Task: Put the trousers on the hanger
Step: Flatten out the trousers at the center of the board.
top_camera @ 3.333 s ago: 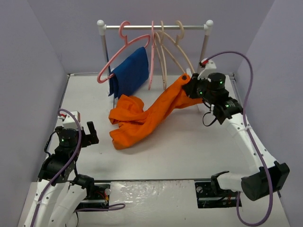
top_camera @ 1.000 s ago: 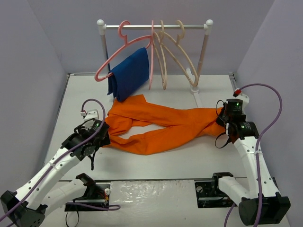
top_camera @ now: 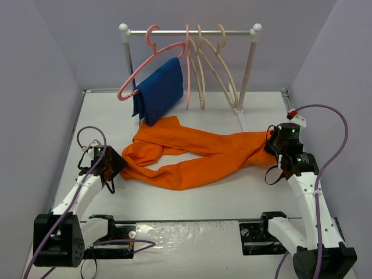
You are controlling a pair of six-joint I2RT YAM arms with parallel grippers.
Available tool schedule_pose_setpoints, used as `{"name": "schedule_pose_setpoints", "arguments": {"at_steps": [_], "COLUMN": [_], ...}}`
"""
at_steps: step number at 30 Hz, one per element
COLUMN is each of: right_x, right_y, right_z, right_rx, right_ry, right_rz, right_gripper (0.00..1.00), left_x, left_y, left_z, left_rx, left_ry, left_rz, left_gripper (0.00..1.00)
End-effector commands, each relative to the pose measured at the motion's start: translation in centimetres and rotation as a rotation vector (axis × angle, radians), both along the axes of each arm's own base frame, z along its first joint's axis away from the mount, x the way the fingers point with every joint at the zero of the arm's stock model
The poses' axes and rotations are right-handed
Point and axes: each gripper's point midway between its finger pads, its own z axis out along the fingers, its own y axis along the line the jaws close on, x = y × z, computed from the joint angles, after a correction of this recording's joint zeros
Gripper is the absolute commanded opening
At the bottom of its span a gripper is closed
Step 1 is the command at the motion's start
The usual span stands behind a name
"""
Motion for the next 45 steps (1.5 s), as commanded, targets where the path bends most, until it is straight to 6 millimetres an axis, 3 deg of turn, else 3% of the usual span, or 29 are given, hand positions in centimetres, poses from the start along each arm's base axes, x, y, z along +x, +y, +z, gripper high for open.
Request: {"name": "schedule_pose_setpoints", "arguments": {"at_steps": [1, 4, 6, 8, 9, 13, 15, 16, 18, 20, 23, 24, 26, 27, 30, 33, 38, 42, 45], "right_x": [1.5, 1.5, 1.5, 1.5, 1.5, 2.1, 2.9, 3.2, 3.5, 3.5, 3.1, 2.8, 2.3, 2.0, 1.0, -0.1, -1.4, -1.0, -0.1], "right_y": [0.1, 0.2, 0.1, 0.0, -0.1, -0.4, -0.5, -0.6, -0.8, -1.0, -1.3, -1.3, -1.3, -1.2, -1.2, -1.9, -3.6, -3.4, -1.9], "right_z": [2.3, 2.4, 2.4, 2.4, 2.5, 3.0, 4.8, 6.0, 7.3, 8.0, 7.1, 6.3, 4.8, 3.9, 1.6, 0.4, 0.5, 0.9, 1.3], "right_rx": [0.011, 0.013, 0.014, 0.009, 0.005, -0.005, -0.009, -0.007, -0.008, -0.014, -0.018, -0.014, -0.009, -0.008, 0.003, -0.008, -0.046, -0.048, -0.042], "right_ry": [-0.111, -0.116, -0.116, -0.116, -0.115, -0.116, -0.148, -0.175, -0.201, -0.216, -0.199, -0.185, -0.151, -0.130, -0.078, -0.055, -0.071, -0.070, -0.063], "right_rz": [0.006, 0.007, 0.004, -0.001, -0.005, -0.019, -0.028, -0.032, -0.044, -0.057, -0.070, -0.075, -0.080, -0.080, -0.091, -0.137, -0.231, -0.211, -0.106], "right_gripper": [0.00, 0.00, 0.00, 0.00, 0.00, 0.00, 0.00, 0.00, 0.00, 0.00, 0.00, 0.00, 0.00, 0.02, 0.13, 0.22, 0.34, 0.51, 0.55], "left_x": [1.5, 0.9, 0.2, 0.3, 0.2, 2.8, 2.0, 1.4, 0.3, -1.7, -4.1, -4.7, -5.6, -5.9, -6.9, -7.5, -7.2, -5.4, -4.5], "left_y": [-0.2, 0.1, 0.4, 0.7, 0.9, 2.6, 4.9, 5.8, 7.0, 8.3, 8.9, 8.8, 8.3, 8.1, 7.7, 7.9, 8.5, 6.4, 5.0], "left_z": [-0.1, -1.4, -2.3, -2.0, -1.6, 6.8, 14.9, 18.0, 21.5, 23.7, 22.6, 20.9, 16.0, 14.5, 11.3, 11.4, 14.5, 15.1, 14.2], "left_rx": [-0.033, -0.030, -0.022, -0.014, -0.007, 0.103, 0.250, 0.312, 0.384, 0.447, 0.445, 0.436, 0.399, 0.383, 0.345, 0.337, 0.395, 0.361, 0.324], "left_ry": [-0.026, 0.026, 0.066, 0.072, 0.074, -0.076, -0.166, -0.211, -0.256, -0.276, -0.266, -0.240, -0.156, -0.130, -0.053, -0.055, -0.136, -0.144, -0.130], "left_rz": [0.024, 0.046, 0.070, 0.077, 0.076, 0.068, 0.078, 0.082, 0.108, 0.158, 0.210, 0.209, 0.204, 0.207, 0.217, 0.247, 0.230, 0.067, -0.026], "left_gripper": [0.50, 0.40, 0.21, 0.00, 0.00, 0.00, 0.00, 0.00, 0.00, 0.00, 0.02, 0.08, 0.39, 0.49, 0.63, 0.68, 0.69, 0.69, 0.70]}}
